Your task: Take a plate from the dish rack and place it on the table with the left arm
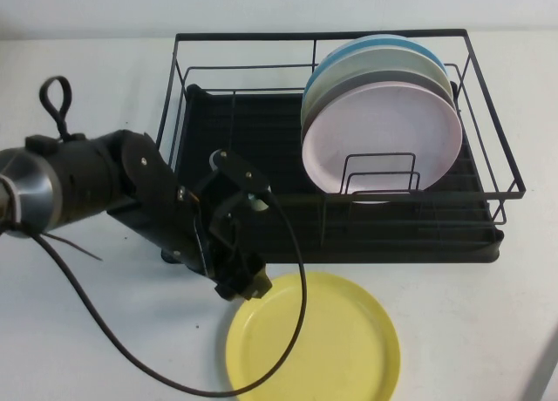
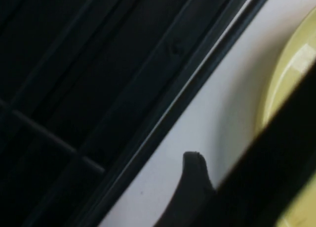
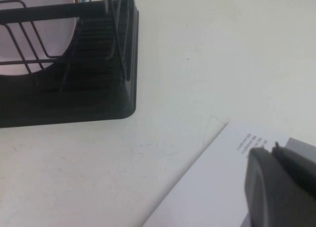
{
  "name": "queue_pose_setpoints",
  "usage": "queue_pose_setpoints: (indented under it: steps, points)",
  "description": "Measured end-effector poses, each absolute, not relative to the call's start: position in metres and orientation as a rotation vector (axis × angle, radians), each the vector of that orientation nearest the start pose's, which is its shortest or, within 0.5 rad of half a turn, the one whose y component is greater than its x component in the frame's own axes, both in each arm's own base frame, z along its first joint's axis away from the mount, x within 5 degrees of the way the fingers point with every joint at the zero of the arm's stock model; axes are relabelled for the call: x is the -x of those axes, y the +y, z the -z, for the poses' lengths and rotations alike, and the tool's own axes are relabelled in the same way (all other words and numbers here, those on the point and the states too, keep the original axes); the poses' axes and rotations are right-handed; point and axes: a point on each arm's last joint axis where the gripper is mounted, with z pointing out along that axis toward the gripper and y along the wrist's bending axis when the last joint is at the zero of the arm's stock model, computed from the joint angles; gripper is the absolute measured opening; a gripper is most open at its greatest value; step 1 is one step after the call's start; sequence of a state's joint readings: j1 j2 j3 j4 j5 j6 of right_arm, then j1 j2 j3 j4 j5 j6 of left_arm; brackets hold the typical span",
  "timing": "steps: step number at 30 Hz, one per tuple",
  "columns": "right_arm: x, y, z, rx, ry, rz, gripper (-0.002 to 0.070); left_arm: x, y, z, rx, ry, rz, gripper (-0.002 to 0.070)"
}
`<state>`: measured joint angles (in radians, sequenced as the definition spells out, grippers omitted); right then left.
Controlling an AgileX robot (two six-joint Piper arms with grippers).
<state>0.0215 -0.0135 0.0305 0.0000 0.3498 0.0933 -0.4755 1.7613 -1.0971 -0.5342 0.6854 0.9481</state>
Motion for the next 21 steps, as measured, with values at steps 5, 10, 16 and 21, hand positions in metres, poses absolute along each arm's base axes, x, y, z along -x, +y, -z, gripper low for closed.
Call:
queue_pose_setpoints:
  steps: [5,10,16,21]
  points:
    - [-0.053,0.001,-0.172,-0.066,1.850,-0.080,-0.0020,-0.292,-0.171,-0.240,-1.314,2.382,0.265,0.0368]
    - [-0.053,0.001,-0.172,-0.066,1.850,-0.080,-0.0020,-0.270,-0.145,-0.311,-1.105,2.330,0.107,0.0067]
    - [-0.053,0.001,-0.172,-0.066,1.850,-0.080,-0.0020,-0.226,-0.125,-0.331,-0.919,2.258,0.200,0.0005]
    - [-0.053,0.001,-0.172,-0.066,1.850,-0.080,-0.0020,-0.188,-0.109,-0.311,-0.748,2.207,0.313,0.0000]
